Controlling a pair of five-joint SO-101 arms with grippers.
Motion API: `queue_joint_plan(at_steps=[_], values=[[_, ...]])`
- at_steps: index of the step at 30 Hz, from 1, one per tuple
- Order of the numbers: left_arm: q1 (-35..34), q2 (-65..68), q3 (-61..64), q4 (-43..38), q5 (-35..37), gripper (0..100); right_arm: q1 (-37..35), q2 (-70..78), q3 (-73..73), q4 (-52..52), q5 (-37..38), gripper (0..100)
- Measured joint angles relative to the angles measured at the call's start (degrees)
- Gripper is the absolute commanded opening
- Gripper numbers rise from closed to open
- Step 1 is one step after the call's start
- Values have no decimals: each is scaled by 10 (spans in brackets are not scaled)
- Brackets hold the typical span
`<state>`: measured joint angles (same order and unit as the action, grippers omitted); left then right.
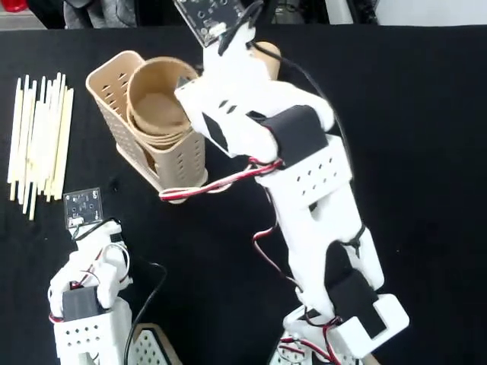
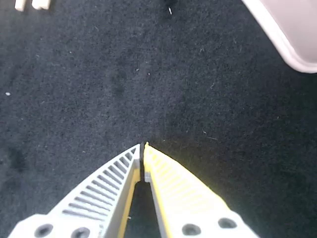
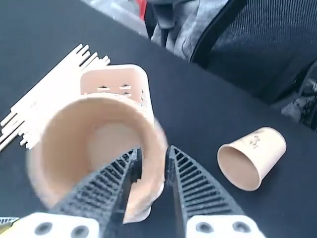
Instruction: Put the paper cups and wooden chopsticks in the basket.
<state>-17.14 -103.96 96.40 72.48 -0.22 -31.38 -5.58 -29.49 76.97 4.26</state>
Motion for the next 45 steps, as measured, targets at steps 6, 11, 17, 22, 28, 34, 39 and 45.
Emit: queue_joint_plan(at_steps=[6,11,17,22,28,34,39,45], values=[[0,0,0,0,0,30,0,2,-25,-20,0,100],[0,0,0,0,0,30,5,2,-30,-33,20,102],[0,0,0,0,0,30,27,-29,-45,114,241,101],[0,0,0,0,0,30,87,-69,-44,218,379,103],[0,0,0,0,0,30,163,-168,107,215,476,103],[0,0,0,0,0,30,207,-295,417,40,519,103],[0,0,0,0,0,30,219,-325,694,-177,519,191],[0,0,0,0,0,30,220,-307,916,-493,472,310]])
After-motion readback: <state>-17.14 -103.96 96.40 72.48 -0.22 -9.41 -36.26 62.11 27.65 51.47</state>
